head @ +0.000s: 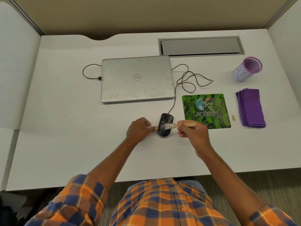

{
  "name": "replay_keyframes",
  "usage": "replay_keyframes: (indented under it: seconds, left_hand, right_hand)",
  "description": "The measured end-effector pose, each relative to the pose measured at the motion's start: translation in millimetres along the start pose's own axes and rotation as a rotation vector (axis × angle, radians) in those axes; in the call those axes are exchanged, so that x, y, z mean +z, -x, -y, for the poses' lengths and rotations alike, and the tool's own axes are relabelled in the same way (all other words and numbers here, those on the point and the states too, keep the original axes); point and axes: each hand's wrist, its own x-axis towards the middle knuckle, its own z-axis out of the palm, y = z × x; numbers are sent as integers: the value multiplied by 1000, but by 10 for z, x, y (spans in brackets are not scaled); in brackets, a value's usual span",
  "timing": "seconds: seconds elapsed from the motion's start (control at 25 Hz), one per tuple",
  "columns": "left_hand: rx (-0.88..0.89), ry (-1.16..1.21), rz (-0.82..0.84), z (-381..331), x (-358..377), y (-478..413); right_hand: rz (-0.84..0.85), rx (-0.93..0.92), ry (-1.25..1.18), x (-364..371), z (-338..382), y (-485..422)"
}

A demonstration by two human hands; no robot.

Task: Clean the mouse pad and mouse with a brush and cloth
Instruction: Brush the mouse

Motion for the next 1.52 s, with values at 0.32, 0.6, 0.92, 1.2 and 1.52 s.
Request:
replay_keyframes:
  seconds: [0.32,0.6,0.92,1.2,1.52]
  left_hand:
    - [94,-233,-172,-8,57,37]
    - [447,-454,-151,-56,52,-16]
    - [529,-616,8,-158,109,-182]
    - [541,-649,-26,-185,165,-250]
    - [539,-671,-24,-190,186,-282]
  right_hand:
    - [-29,43,-11,-26,6,-49]
    - [-57,73,-85,-140,45,-37]
    - [-41,77,-68,-63,42,-44]
    - [-73,88,-84,-173,50,-33]
    - [-26,64,-61,-25,43,-73]
